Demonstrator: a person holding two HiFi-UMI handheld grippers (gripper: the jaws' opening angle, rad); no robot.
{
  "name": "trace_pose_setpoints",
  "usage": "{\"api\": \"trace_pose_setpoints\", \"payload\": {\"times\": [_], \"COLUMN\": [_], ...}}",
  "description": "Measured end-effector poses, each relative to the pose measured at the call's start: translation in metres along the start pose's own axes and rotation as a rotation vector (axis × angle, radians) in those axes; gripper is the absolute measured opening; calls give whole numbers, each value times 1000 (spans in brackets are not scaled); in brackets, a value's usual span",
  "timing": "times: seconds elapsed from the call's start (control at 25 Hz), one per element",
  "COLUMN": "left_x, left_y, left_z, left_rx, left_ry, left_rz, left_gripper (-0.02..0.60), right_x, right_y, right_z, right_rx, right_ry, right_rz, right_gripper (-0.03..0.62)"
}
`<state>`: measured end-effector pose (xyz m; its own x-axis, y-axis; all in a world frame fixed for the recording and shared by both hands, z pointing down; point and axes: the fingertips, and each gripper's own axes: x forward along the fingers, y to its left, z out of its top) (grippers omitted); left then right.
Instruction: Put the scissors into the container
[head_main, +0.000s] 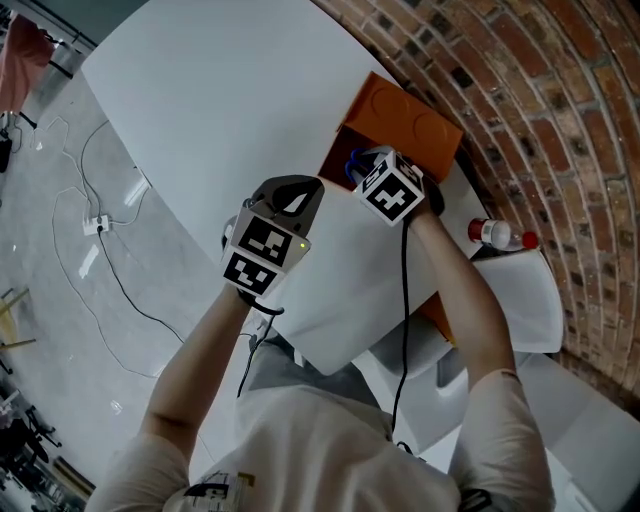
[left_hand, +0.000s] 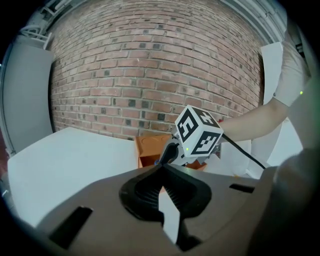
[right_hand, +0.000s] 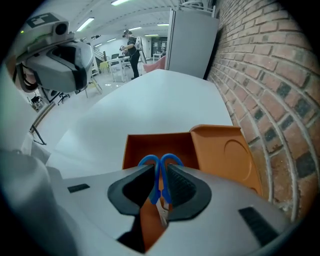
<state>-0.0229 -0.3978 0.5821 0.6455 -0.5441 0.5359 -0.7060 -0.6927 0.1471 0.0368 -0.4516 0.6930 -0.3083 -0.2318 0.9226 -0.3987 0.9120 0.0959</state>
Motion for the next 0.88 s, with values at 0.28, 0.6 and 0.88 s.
{"api": "trace_pose_setpoints", "payload": {"times": [0.28, 0.6, 0.88], "left_x": [7, 13, 6], "left_y": [-2, -10, -12], "left_z": [-11, -23, -19], "left_rx": [-14, -62, -50], "left_ry": [14, 10, 7], "left_rz": [-6, -28, -24], "left_gripper": [8, 8, 8], "right_x": [28, 42, 33], "right_y": [-5, -14, -19], "right_z": [-7, -15, -7], "right_rx": [47, 133, 137], "right_ry": [16, 9, -28], "right_rz": [2, -3, -70], "right_gripper": [80, 81, 112]}}
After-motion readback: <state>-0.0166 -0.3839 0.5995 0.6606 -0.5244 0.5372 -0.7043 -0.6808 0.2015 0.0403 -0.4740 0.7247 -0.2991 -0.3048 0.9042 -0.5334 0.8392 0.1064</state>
